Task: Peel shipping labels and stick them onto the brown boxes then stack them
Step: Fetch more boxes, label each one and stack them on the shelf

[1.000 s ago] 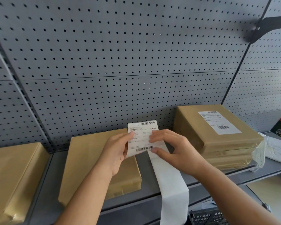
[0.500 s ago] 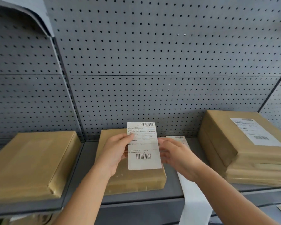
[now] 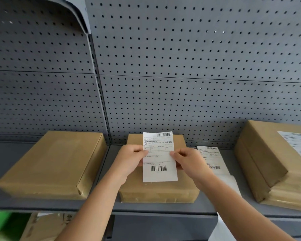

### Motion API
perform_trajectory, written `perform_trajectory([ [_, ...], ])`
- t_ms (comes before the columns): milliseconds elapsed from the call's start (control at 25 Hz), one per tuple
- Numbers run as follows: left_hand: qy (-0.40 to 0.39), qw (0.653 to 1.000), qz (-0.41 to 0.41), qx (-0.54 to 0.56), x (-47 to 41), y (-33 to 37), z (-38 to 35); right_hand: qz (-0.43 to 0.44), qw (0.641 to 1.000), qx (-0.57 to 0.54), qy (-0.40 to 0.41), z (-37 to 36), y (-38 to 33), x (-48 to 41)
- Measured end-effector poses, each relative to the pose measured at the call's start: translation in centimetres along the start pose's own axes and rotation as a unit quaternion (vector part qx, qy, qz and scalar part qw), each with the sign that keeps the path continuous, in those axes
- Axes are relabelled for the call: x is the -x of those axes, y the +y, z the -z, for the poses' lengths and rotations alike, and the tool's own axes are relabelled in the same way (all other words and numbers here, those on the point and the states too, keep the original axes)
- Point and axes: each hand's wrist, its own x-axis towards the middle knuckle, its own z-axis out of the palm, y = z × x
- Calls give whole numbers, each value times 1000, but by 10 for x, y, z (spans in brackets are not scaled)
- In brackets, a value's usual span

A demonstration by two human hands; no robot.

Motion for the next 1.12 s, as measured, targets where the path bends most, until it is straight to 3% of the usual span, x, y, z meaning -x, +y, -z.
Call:
perform_trajectory([
  [400,88,985,-48,-142,-28,-10,-7,13,985,155,68,-12,6,-27],
  [880,91,953,-19,-289,-49,-16,-18,41,967,243,69,-22,17,-45],
  [1120,84,946,-6,-312,-50,-13,-17,45,955,288,54,-25,17,-50],
])
